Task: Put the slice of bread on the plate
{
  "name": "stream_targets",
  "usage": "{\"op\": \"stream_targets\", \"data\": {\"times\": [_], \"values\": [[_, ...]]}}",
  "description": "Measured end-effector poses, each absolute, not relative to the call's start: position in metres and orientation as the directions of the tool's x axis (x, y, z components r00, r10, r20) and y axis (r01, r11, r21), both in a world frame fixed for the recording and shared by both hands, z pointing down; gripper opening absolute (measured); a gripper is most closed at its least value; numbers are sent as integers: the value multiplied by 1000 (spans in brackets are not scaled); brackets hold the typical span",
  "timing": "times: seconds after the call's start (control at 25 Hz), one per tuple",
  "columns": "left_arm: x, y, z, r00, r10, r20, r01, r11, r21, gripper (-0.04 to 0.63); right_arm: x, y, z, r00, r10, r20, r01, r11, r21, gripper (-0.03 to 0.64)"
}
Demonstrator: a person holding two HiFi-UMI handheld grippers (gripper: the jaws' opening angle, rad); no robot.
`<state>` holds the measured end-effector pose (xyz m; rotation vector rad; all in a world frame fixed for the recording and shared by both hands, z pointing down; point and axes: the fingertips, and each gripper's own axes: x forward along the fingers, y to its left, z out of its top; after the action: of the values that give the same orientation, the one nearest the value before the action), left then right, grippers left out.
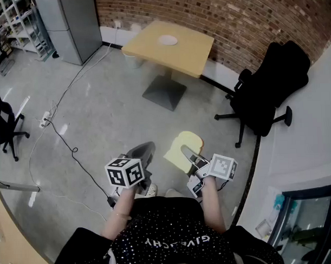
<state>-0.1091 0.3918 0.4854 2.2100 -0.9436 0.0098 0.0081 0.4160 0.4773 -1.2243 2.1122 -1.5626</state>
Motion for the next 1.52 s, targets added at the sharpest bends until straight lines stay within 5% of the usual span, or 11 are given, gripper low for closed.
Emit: {"op": "stream_targets", "data": {"times": [0.64, 1.52], "values": [[-102, 342, 512, 730, -603, 320, -635, -427, 644, 11, 18, 361, 497, -636, -693, 338, -510, 49, -859, 95], [4, 159, 503, 709, -648, 277, -643, -432, 633, 11, 110, 168, 476, -697, -661, 279, -489, 153, -859, 95]]}}
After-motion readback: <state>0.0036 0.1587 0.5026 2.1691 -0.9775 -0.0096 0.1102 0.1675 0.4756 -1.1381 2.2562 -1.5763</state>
